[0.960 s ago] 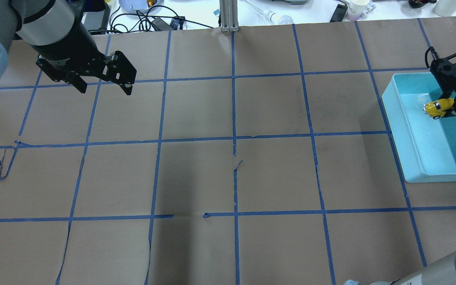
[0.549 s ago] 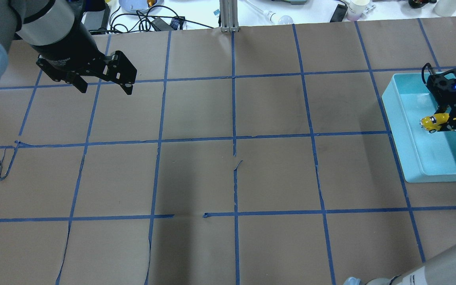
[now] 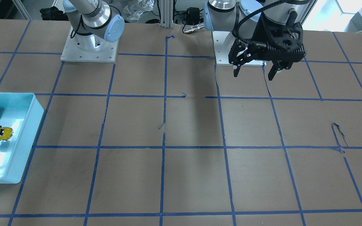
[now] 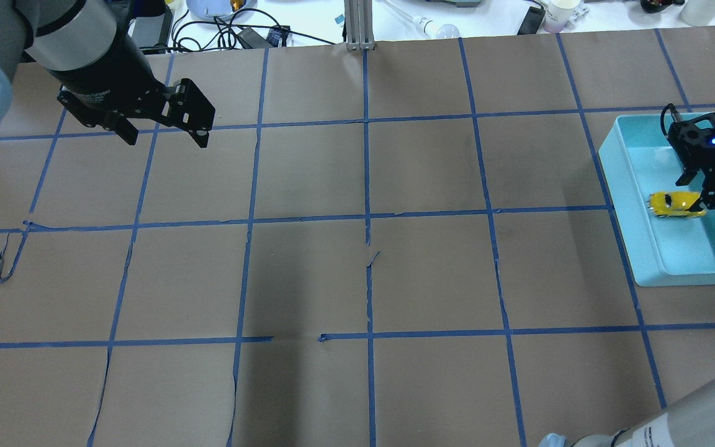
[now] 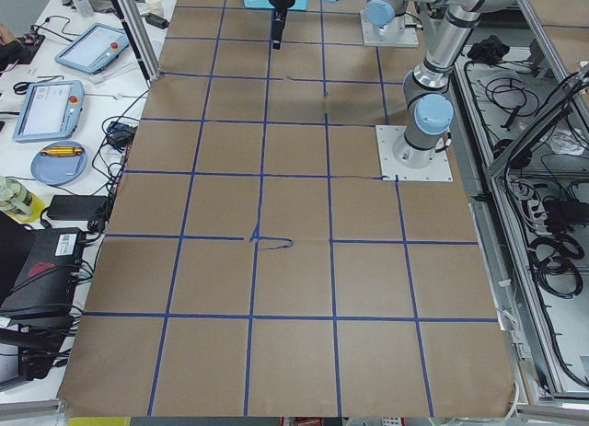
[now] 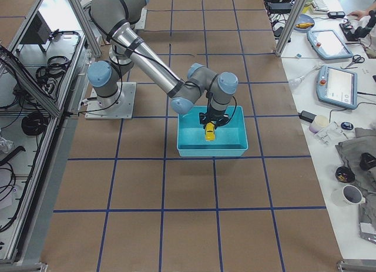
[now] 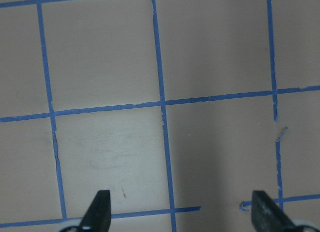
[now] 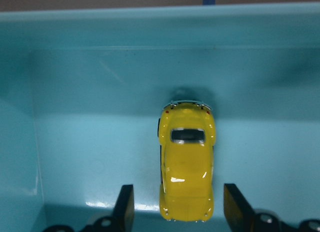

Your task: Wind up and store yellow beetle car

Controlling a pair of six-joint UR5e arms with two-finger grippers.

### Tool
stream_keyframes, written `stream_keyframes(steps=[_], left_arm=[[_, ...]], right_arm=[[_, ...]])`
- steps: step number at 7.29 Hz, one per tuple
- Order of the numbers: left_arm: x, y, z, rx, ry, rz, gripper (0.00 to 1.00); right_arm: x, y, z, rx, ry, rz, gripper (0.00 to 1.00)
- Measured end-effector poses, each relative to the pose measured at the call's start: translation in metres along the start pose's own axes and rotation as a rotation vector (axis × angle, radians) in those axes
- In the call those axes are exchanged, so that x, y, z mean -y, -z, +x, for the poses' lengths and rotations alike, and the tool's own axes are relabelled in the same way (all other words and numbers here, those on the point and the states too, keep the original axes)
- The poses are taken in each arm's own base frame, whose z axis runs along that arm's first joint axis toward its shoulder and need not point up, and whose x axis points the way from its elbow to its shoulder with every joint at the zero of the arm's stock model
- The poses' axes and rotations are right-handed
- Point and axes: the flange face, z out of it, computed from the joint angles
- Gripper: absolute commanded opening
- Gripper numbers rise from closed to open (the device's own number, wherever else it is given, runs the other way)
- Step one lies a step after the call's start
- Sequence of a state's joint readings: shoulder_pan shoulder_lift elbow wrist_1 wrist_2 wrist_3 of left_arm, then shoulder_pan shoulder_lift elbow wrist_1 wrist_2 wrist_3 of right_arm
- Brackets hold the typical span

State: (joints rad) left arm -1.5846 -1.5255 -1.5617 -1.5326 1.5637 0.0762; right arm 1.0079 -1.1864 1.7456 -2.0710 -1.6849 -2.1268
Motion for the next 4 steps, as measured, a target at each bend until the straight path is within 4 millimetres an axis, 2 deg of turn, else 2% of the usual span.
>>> stream_keyframes(steps=[1, 2, 4], left_arm=[[0.000, 0.000, 0.000, 0.001, 0.000, 0.000, 1.00], [0.001, 0.000, -0.002, 0.002, 0.003, 0.001, 1.00], [0.002, 0.000, -0.005, 0.002, 0.009, 0.007, 1.00]], right_arm=[[-0.001, 0.007, 0.001, -0.017, -0.032, -0.008, 1.00], [-0.003, 0.022, 0.000, -0.042, -0.062, -0.023, 1.00], [0.005, 0.073, -0.021, -0.061, -0.191, -0.030, 1.00]])
